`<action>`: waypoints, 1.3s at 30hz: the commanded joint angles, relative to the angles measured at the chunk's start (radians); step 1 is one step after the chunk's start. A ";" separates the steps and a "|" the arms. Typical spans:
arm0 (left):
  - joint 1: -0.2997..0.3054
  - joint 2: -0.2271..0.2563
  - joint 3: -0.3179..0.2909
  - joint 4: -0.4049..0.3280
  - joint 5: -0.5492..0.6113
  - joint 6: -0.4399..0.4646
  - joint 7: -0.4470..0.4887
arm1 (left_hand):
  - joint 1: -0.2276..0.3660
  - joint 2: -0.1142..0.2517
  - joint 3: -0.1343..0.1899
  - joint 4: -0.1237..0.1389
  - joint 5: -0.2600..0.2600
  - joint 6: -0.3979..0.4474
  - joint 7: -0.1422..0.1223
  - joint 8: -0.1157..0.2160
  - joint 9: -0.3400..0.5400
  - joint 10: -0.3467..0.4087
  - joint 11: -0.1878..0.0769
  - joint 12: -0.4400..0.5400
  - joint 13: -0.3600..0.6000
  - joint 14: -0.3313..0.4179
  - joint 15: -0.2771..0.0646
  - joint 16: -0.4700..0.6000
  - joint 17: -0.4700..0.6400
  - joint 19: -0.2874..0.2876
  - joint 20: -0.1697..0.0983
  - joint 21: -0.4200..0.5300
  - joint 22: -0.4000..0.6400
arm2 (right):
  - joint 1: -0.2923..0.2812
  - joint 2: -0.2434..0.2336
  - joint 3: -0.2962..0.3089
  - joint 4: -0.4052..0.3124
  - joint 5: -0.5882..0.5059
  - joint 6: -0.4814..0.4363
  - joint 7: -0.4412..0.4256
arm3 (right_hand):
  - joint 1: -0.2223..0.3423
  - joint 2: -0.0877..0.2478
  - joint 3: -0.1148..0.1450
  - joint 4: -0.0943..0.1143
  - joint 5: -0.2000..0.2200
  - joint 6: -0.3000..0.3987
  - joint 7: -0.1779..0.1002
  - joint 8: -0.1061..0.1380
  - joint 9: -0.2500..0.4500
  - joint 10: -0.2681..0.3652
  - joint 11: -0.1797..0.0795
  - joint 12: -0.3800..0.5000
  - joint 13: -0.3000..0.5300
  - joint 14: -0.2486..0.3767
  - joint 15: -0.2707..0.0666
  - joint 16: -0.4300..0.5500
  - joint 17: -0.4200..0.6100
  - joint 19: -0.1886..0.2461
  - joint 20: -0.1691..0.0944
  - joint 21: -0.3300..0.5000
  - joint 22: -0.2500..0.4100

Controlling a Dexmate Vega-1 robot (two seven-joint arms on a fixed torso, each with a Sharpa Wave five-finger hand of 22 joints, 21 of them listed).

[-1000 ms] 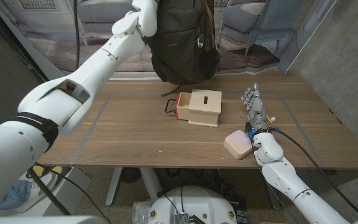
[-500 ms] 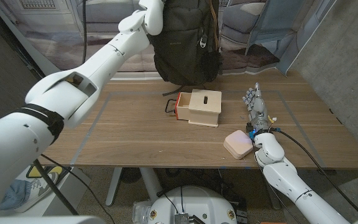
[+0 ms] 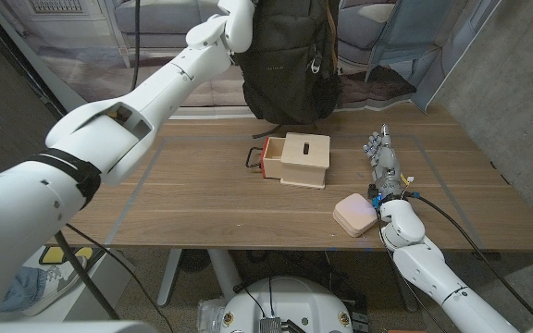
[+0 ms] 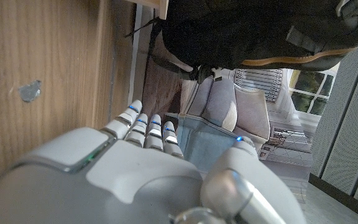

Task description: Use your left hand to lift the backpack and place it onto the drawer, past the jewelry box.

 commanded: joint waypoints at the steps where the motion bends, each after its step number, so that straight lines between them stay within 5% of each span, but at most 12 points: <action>1: 0.027 0.018 -0.004 -0.078 0.025 0.066 -0.034 | 0.003 0.010 0.151 0.143 0.004 -0.004 -0.002 0.005 0.003 0.006 -0.005 -0.002 0.004 0.000 -0.004 -0.001 0.003 -0.003 -0.002 -0.008 0.004 | 0.006 -0.002 0.003 0.001 0.002 0.005 0.011 | 0.003 0.008 -0.007 -0.001 0.001 0.008 0.003 0.000 0.004 0.005 0.002 0.001 0.006 0.006 0.000 0.001 0.004 0.007 0.003 0.000 0.003; 39: 0.121 0.050 0.003 -0.222 0.080 0.103 -0.112 | 0.001 0.011 0.162 0.143 0.002 -0.007 -0.001 0.011 0.001 0.010 0.000 -0.007 0.007 0.000 -0.004 -0.005 0.002 -0.015 0.002 -0.024 0.004 | -0.003 -0.013 0.009 0.015 0.028 0.020 0.052 | 0.004 0.010 -0.010 -0.002 0.002 0.008 0.001 0.000 0.004 0.005 0.001 0.000 0.006 0.007 0.000 0.001 0.004 0.009 0.003 -0.001 0.003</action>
